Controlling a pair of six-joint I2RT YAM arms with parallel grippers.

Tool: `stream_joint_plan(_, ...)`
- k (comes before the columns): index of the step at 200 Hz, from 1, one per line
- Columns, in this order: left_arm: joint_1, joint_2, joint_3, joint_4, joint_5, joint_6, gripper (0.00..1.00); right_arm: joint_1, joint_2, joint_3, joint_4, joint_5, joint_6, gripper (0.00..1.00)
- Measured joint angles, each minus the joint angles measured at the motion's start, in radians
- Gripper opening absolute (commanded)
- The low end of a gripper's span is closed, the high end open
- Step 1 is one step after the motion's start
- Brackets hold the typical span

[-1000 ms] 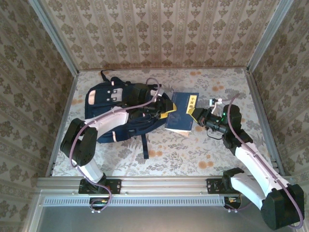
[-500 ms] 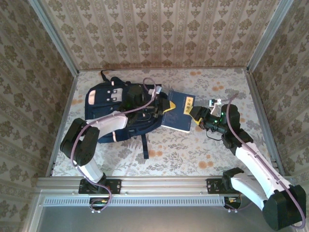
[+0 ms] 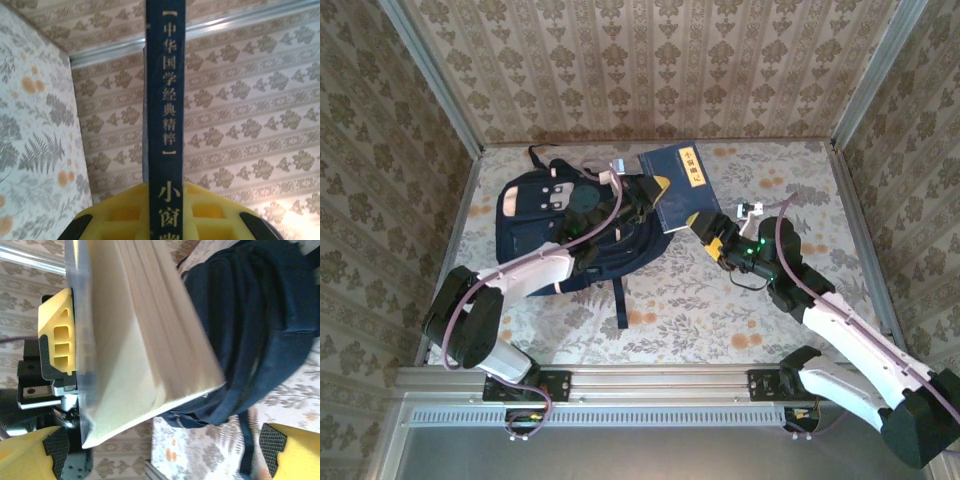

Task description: Pack books, pencil case, and school supplies into a backpack

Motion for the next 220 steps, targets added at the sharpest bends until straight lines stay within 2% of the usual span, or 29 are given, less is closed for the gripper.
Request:
stream_joint_plan(35, -0.032, -0.002, 0.008, -0.002, -0.122, 0.000, 0.00, 0.048, 0.067, 0.013, 0.129, 0.061, 0.058, 0.99)
stream_joint_plan(82, -0.063, -0.009, 0.008, -0.010, -0.205, 0.000, 0.00, 0.060, 0.134, 0.028, 0.293, 0.182, 0.078, 0.81)
stream_joint_plan(115, -0.073, -0.027, -0.006, -0.009, -0.243, 0.000, 0.00, 0.060, 0.198, 0.050, 0.396, 0.236, 0.087, 0.60)
stream_joint_plan(160, -0.077, -0.028, -0.015, -0.008, -0.275, -0.012, 0.00, 0.060, 0.239, 0.066, 0.423, 0.278, 0.104, 0.17)
stream_joint_plan(170, -0.079, -0.028, -0.016, -0.008, -0.279, -0.012, 0.11, 0.060, 0.239, 0.066, 0.424, 0.285, 0.098, 0.08)
stream_joint_plan(180, -0.079, -0.028, -0.016, -0.010, -0.283, -0.014, 0.27, 0.060, 0.238, 0.067, 0.423, 0.290, 0.101, 0.01)
stream_joint_plan(190, -0.079, -0.028, -0.017, -0.010, -0.282, -0.010, 0.40, 0.061, 0.237, 0.068, 0.415, 0.296, 0.097, 0.00)
stream_joint_plan(201, -0.079, -0.028, -0.018, -0.011, -0.275, -0.016, 0.48, 0.061, 0.230, 0.068, 0.393, 0.310, 0.092, 0.00)
stream_joint_plan(220, -0.065, -0.046, -0.033, -0.051, -0.247, 0.004, 0.54, 0.050, 0.201, 0.066, 0.335, 0.327, 0.073, 0.00)
